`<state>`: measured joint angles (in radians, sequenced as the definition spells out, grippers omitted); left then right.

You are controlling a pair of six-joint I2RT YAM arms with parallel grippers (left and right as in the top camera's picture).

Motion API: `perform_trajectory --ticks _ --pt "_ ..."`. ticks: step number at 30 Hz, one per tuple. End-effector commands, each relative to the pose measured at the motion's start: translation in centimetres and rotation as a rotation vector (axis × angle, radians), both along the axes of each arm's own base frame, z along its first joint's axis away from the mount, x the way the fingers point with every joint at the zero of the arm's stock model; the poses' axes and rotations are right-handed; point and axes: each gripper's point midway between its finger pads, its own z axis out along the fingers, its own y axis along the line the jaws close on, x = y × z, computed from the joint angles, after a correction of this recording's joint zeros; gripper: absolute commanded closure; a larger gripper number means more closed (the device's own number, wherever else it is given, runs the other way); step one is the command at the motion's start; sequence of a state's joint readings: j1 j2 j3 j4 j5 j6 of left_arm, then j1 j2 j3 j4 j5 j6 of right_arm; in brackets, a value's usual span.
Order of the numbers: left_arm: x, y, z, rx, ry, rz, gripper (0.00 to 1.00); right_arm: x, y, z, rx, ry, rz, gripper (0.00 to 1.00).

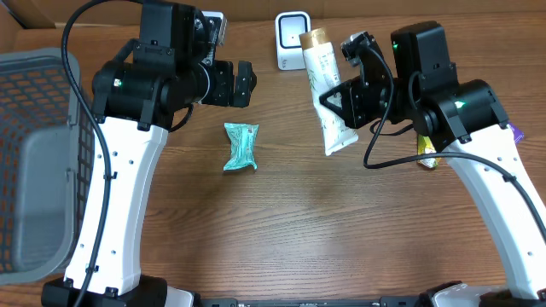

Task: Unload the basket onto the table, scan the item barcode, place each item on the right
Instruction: 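Lift the white tube and carry it toward the scanner, then hold the white tube barcode in front of the scanner, right gripper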

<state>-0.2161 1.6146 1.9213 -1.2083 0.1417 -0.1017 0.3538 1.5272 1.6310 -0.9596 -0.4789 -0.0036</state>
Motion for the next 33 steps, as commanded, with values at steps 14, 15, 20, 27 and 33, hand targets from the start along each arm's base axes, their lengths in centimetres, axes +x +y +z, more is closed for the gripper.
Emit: perform_trajectory --ticks 14,15,20,27,33 --pt "0.2 -0.2 -0.2 0.002 0.003 -0.014 0.00 14.7 -5.4 2.9 -0.726 -0.606 -0.638 0.96" --pt "0.2 -0.2 -0.2 0.002 0.003 -0.014 0.00 15.6 -5.7 2.1 -0.774 -0.620 -0.653 0.96" --pt "0.2 -0.2 -0.2 0.002 0.003 -0.013 0.00 20.5 -5.1 -2.2 -1.067 -0.723 -0.494 0.96" --pt "0.2 -0.2 -0.2 0.002 0.003 -0.014 0.00 25.6 -3.1 -5.5 -1.278 -0.924 -0.381 0.96" --pt "0.2 -0.2 -0.2 0.002 0.003 -0.014 0.01 27.5 -0.6 -8.5 -1.421 -1.054 -0.160 0.96"
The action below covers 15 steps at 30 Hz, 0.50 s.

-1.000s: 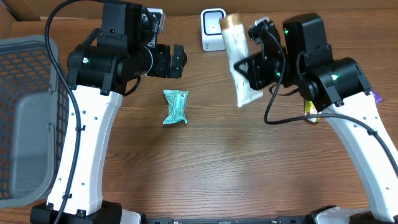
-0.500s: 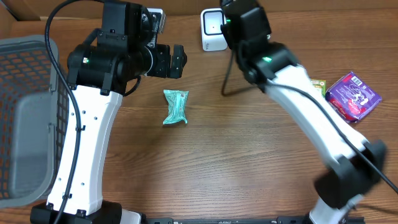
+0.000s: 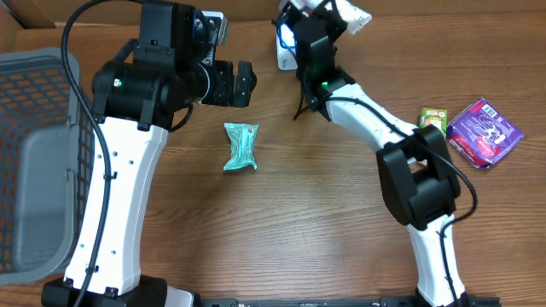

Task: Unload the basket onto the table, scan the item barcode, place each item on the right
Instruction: 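Hold the white tube barcode in front of the scanner, right gripper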

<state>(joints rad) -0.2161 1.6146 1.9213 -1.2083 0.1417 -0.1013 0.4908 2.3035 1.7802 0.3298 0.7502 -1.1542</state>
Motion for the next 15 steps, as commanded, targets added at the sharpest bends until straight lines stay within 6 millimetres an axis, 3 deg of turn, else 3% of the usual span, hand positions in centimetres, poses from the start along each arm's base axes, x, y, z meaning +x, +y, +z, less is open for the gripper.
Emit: perform_trajectory --ticks 1,15 --pt "0.2 -0.2 -0.2 0.002 0.003 -0.014 0.01 0.8 1.4 0.0 -0.193 0.025 0.091 0.96" --pt "0.2 -0.2 -0.2 0.001 0.003 -0.014 0.00 3.0 -0.4 -2.0 -0.162 -0.001 0.144 0.96"
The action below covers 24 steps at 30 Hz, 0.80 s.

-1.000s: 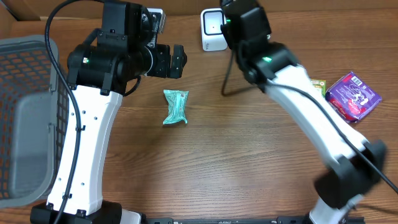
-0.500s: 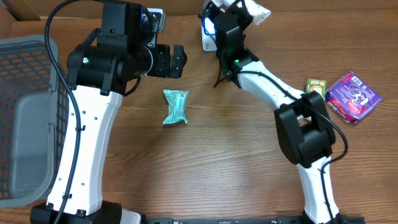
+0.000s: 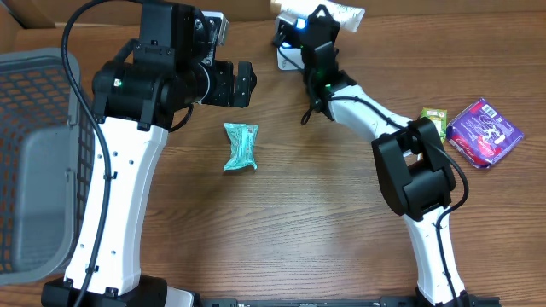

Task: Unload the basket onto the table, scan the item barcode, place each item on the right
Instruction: 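Hold the white tube barcode in front of the scanner, right gripper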

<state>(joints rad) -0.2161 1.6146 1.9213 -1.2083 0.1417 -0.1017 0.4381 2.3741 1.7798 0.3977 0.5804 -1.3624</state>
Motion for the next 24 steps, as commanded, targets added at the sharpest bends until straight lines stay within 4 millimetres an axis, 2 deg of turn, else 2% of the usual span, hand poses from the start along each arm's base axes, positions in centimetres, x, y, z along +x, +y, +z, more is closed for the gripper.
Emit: perform_trajectory --ticks 1,4,6,17,20,24 --pt "0.2 -0.2 -0.2 0.002 0.003 -0.014 0.00 0.9 -0.3 1.3 0.036 -0.072 0.010 0.96" --pt "0.2 -0.2 -0.2 0.002 0.003 -0.014 0.00 1.2 0.0 2.1 0.056 -0.134 0.022 0.96" --pt "0.2 -0.2 -0.2 0.002 0.003 -0.014 0.00 1.3 0.4 1.5 0.036 -0.136 0.045 0.96" --pt "0.2 -0.2 -0.2 0.002 0.003 -0.014 0.00 1.7 0.9 -3.8 -0.003 -0.056 0.064 0.96" --pt "0.2 -0.2 -0.2 0.002 0.003 -0.014 0.01 1.7 0.8 -4.9 0.001 -0.041 0.060 0.96" --pt "0.2 -0.2 -0.2 0.002 0.003 -0.014 0.00 1.7 0.7 -5.3 0.005 -0.036 0.055 0.96"
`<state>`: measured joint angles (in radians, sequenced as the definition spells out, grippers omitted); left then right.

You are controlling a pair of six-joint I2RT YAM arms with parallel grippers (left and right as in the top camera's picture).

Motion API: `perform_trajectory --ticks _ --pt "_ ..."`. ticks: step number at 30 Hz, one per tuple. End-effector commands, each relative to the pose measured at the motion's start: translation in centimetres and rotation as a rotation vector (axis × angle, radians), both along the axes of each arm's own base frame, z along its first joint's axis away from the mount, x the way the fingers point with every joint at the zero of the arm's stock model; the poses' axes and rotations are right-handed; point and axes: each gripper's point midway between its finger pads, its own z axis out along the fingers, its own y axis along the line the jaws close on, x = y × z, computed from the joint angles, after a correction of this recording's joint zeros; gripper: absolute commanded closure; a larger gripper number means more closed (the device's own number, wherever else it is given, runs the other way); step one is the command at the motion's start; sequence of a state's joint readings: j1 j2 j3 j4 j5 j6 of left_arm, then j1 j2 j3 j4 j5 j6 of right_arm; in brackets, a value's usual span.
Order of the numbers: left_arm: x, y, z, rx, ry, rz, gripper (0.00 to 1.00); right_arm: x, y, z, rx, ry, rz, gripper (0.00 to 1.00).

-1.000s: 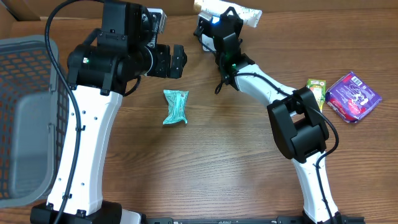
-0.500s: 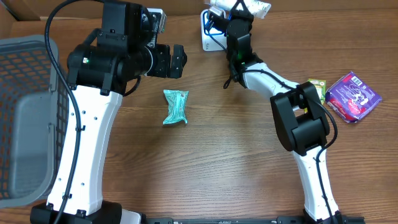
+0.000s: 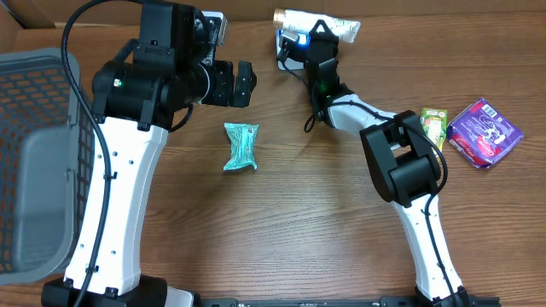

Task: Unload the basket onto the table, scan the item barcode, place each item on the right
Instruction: 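Hold the white tube barcode in front of the scanner, right gripper, then carry the tube right and release it near the juice box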

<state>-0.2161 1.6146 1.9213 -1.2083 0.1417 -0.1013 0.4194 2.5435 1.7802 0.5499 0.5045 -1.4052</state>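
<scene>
A white tube with a gold cap (image 3: 339,31) lies crosswise at the table's back edge. My right gripper (image 3: 319,32) is shut on its middle and holds it over the white barcode scanner (image 3: 285,53). Most of the scanner is hidden, and a blue glow shows under the tube. The right arm is stretched far back. My left gripper (image 3: 245,83) hovers left of the scanner with its fingers apart and nothing in them. It hangs above and behind a teal packet (image 3: 241,147) on the table.
A grey mesh basket (image 3: 34,128) fills the left edge. A small green box (image 3: 434,120) and a purple packet (image 3: 485,131) lie at the right. The right arm's elbow (image 3: 401,162) hangs over the table's middle right.
The tube has turned more level and now lies a little lower over the scanner. The right arm's elbow has shifted slightly left. The left arm has not moved.
At first my right gripper held the tube nearly upright in front and to the right of the scanner. Then the arm was stretched to the back with the tube above the scanner. It stayed there, turning flatter each time. The left arm and teal packet never moved.
</scene>
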Motion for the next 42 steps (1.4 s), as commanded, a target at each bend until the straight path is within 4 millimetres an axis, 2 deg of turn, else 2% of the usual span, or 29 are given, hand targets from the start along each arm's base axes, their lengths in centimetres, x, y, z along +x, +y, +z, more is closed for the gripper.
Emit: perform_trajectory --ticks 1,9,15,19,22,24,25,28,30,33,37,39,42 --pt "0.2 -0.2 -0.2 0.001 0.003 -0.014 0.00 0.4 0.3 2.5 0.046 -0.059 -0.007 0.96" --pt "0.2 -0.2 -0.2 0.001 0.003 -0.014 0.00 0.4 -0.3 2.9 0.049 -0.077 -0.036 0.96" --pt "0.2 -0.2 -0.2 0.001 0.003 -0.014 0.00 -0.1 0.0 5.6 0.085 -0.142 -0.070 0.96" --pt "0.2 -0.2 -0.2 0.001 0.003 -0.014 0.00 -0.8 -0.7 9.3 0.186 -0.182 -0.123 0.96" --pt "0.2 -0.2 -0.2 0.001 0.003 -0.014 0.00 -1.7 -0.7 11.1 0.192 -0.110 -0.128 0.96" --pt "0.2 -0.2 -0.2 0.001 0.003 -0.014 0.01 -2.5 -1.1 13.4 0.243 -0.095 -0.139 0.96" --pt "0.2 -0.2 -0.2 0.002 0.003 -0.014 0.00 -3.2 -1.4 15.1 0.309 -0.092 -0.148 0.96" --pt "0.2 -0.2 -0.2 0.001 0.003 -0.014 0.00 -5.1 -2.0 17.9 0.428 -0.052 -0.163 0.96" --pt "0.2 -0.2 -0.2 0.001 0.003 -0.014 0.00 -6.8 -2.1 18.7 0.509 0.020 -0.162 0.96" --pt "0.2 -0.2 -0.2 0.002 0.003 -0.013 0.01 -10.5 -0.7 17.7 0.696 0.255 -0.110 0.96" --pt "0.2 -0.2 -0.2 0.002 0.003 -0.013 0.00 -16.1 2.1 15.1 1.076 0.662 -0.079 0.96" --pt "0.2 -0.2 -0.2 0.002 0.003 -0.014 0.00 -18.3 2.6 13.6 1.211 0.846 -0.120 0.96" --pt "0.2 -0.2 -0.2 0.002 0.003 -0.013 0.00 -20.9 2.1 11.2 1.328 1.063 -0.215 0.96"
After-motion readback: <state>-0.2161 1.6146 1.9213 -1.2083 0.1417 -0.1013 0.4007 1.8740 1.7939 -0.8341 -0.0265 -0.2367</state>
